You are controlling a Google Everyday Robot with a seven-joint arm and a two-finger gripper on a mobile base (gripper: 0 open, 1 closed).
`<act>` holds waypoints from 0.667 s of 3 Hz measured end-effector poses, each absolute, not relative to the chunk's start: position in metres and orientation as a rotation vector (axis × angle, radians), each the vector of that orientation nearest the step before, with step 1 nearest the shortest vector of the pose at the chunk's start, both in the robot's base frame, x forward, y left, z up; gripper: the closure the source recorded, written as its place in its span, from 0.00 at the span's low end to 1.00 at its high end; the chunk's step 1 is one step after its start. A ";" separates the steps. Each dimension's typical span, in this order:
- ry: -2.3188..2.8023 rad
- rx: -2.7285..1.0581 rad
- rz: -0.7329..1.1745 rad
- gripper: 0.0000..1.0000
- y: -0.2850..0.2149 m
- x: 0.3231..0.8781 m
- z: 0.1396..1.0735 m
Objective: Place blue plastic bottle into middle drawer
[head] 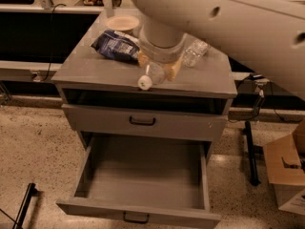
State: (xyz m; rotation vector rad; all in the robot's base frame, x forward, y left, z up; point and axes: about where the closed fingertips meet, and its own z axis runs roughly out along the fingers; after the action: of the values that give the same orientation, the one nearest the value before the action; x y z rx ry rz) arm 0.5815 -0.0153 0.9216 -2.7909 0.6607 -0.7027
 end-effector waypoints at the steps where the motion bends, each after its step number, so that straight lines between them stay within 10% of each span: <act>1: 0.656 -2.791 -0.706 1.00 -0.014 0.582 0.922; 2: 0.678 -2.774 -0.677 1.00 -0.017 0.583 0.906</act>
Offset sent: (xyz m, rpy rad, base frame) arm 0.0060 -0.0064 -0.0431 0.0586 0.0379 -0.0245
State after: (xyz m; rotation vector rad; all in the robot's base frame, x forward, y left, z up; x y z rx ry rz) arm 0.5832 -0.0173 0.9059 -2.7742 0.6784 -0.6770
